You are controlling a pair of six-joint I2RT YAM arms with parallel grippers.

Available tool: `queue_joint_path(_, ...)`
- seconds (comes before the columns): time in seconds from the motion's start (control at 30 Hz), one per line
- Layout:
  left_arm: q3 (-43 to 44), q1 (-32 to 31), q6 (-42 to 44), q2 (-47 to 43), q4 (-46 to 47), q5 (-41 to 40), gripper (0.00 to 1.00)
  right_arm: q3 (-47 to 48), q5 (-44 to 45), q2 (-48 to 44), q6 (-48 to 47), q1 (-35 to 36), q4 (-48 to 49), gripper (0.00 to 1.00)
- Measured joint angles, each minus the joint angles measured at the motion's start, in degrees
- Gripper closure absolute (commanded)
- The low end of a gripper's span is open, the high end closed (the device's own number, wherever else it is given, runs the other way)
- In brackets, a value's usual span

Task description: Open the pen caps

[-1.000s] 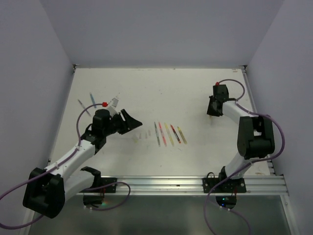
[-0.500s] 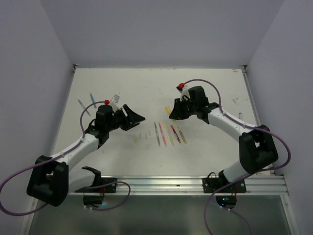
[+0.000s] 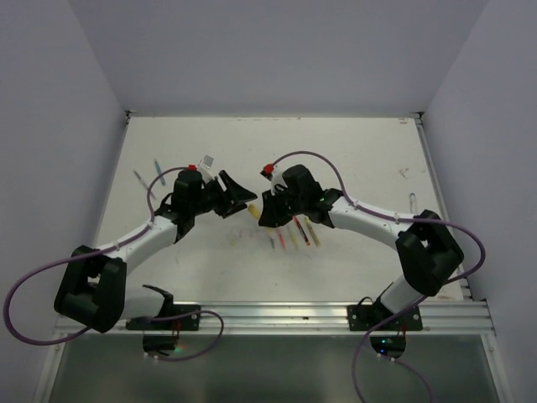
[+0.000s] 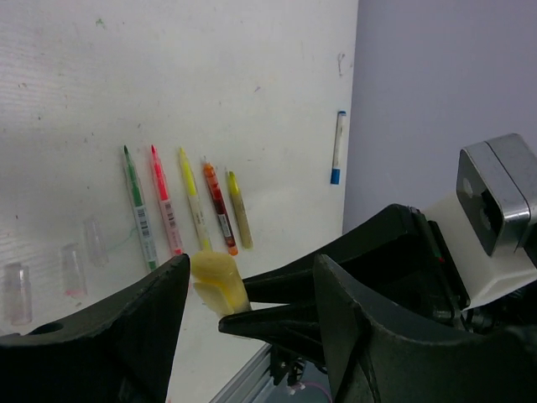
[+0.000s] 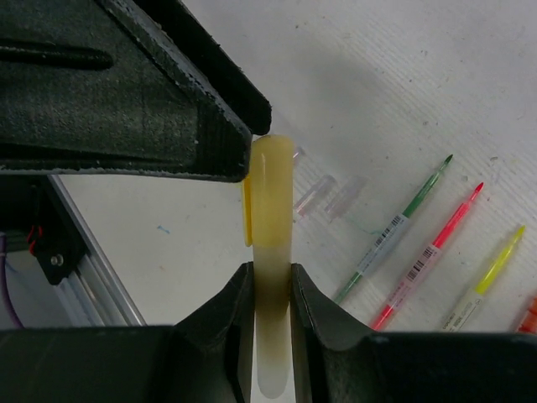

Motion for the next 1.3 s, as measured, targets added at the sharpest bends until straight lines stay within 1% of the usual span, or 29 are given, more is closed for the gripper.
queue_joint_path(0.23, 0.00, -1.20, 0.07, 0.00, -1.51, -1.66, 0.36, 0.66, 9.09, 0.11, -0.02, 4.22, -0.46, 1.00)
queue_joint_path(0.37, -0.09, -2.05, 0.04, 0.00, -2.34, -2.27, 0.36, 0.66, 14.27, -0.33, -0.17, 5.64, -0.44, 1.00)
queue_joint_path(0.5, -0.46, -2.73, 0.02, 0.00, -3.02, -2.84, 0.38, 0.68, 17.38, -1.20, -0.28, 6.08, -0.42, 1.00)
queue_joint_path(0.6, -0.55, -3.26, -0.02, 0.11, -3.23, -3.48, 0.41, 0.70, 18.67, -1.38, -0.44, 6.29, -0.44, 1.00)
queue_joint_path(0.97, -0.50, -4.02, -1.51, 3.48, -2.99, -5.51, 0.41, 1.51, 19.17, -1.44, -0.61, 7.93, -1.01, 1.00)
queue_joint_path(1.13, -0.50, -4.35, -1.99, 3.65, -2.71, -6.10, 0.43, 1.51, 19.06, -1.46, -0.61, 8.04, -1.49, 1.00)
queue_joint_path(1.23, -0.50, -4.35, -2.47, 3.65, -1.90, -6.51, 0.47, 1.51, 18.67, -1.46, -0.57, 8.09, -1.31, 1.00)
queue_joint_path(1.27, -0.50, -4.35, -2.58, 3.67, -1.51, -6.54, 0.52, 1.51, 18.62, -1.46, -0.55, 8.15, -1.25, 1.00)
queue_joint_path(1.3, -0.50, -4.37, -2.89, 3.69, -1.18, -6.54, 0.55, 1.51, 18.58, -1.46, -0.48, 8.20, -1.20, 1.00)
